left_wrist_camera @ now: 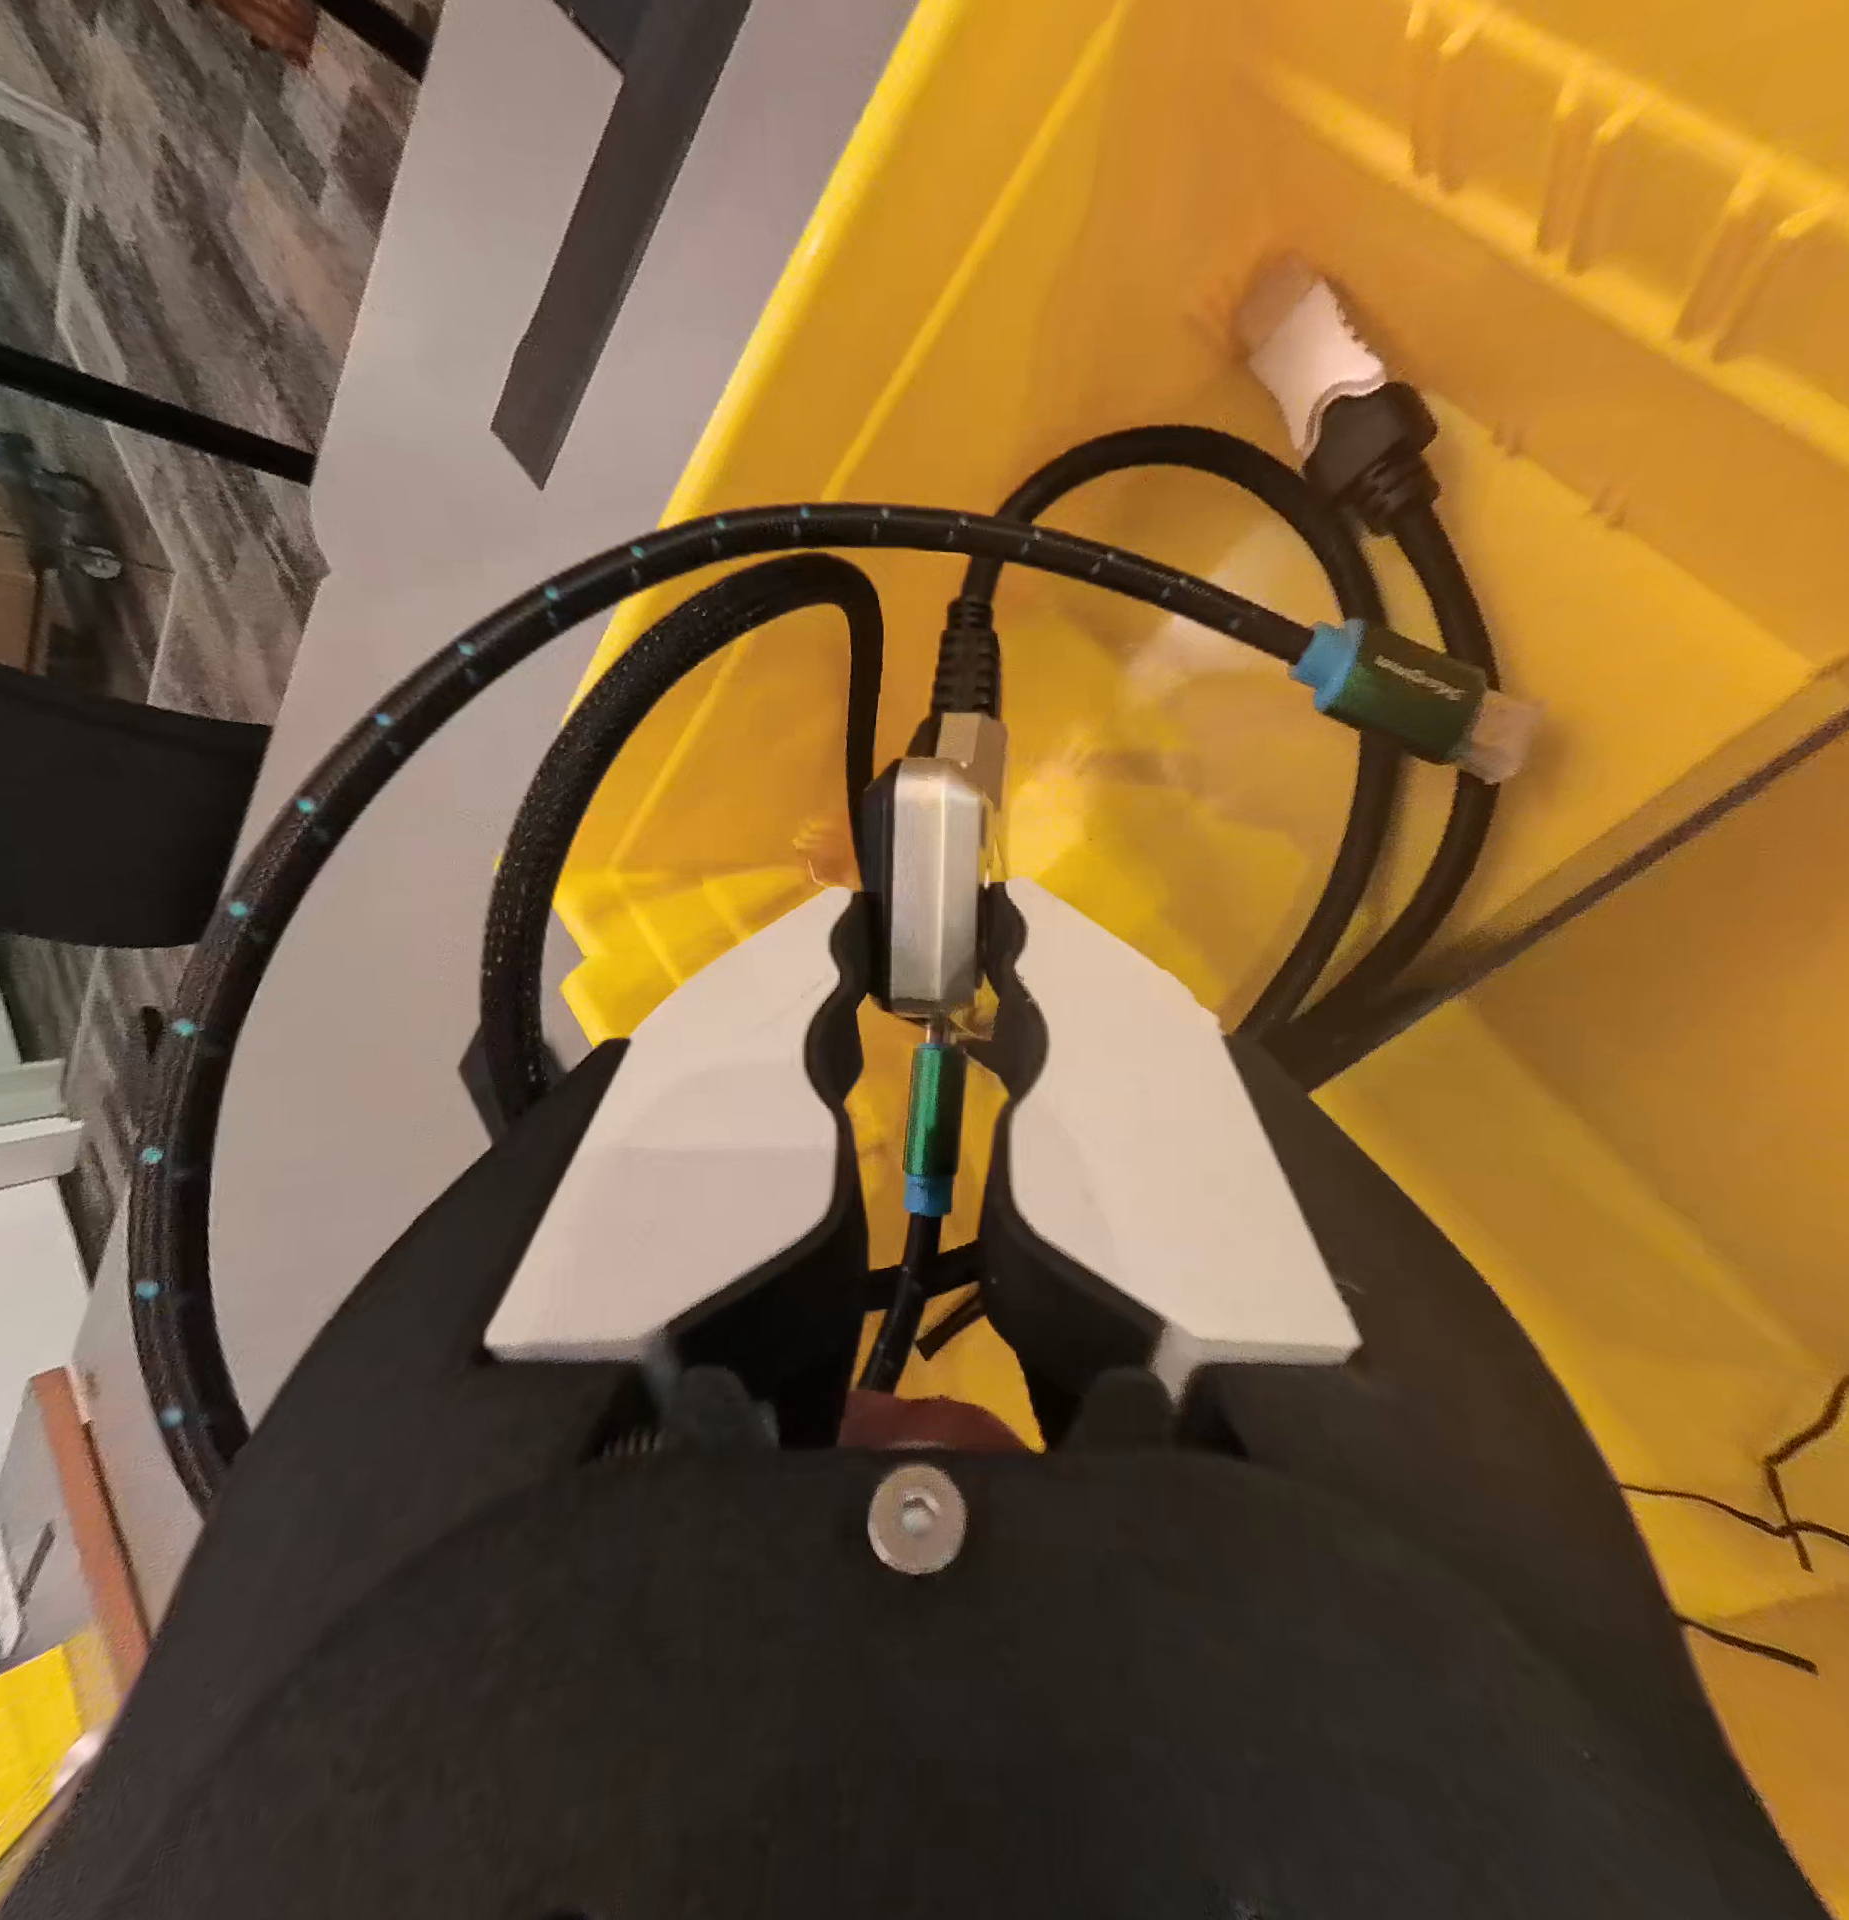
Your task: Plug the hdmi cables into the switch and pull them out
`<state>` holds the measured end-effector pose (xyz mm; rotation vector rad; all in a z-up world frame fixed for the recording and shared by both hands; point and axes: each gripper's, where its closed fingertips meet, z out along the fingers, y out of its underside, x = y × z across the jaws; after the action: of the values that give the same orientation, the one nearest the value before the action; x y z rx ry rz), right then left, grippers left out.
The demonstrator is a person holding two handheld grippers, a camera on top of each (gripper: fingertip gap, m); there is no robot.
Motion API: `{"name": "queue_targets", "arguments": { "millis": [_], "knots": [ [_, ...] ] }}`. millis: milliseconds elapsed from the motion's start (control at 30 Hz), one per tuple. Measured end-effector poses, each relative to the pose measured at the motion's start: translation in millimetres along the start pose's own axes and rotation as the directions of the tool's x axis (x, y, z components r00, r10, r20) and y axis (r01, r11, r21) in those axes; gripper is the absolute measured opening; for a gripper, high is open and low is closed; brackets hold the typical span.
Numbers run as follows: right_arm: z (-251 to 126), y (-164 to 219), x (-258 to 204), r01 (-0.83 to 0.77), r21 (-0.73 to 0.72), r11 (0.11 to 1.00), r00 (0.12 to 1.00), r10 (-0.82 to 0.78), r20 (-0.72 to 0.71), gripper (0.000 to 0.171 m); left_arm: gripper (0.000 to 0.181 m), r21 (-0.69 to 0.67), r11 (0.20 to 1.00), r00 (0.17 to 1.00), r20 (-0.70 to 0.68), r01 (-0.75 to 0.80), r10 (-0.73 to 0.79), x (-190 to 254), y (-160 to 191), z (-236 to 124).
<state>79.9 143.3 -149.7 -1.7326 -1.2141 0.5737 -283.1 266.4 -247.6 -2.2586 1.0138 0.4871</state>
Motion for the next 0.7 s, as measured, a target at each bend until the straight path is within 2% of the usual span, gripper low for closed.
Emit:
{"name": "queue_targets", "arguments": {
  "millis": [133,433,700],
  "knots": [
    [2,0,-4,-0.004,0.006,1.0,1.0,0.004,0.013,0.037,0.019,0.039,0.999,1.0,0.004,0.002,-0.002,-1,-4,-7],
    [1,-11,-9,0.0,0.045,0.999,1.0,-0.001,0.026,0.035,0.019,0.113,0.99,0.987,0.144,-0.088,0.071,-15,-30,-46],
    [-1,-24,-11,0.017,0.079,0.997,1.0,-0.018,0.019,0.033,0.019,0.192,0.973,0.96,0.271,-0.13,0.075,-35,-51,-87]
  ]
}}
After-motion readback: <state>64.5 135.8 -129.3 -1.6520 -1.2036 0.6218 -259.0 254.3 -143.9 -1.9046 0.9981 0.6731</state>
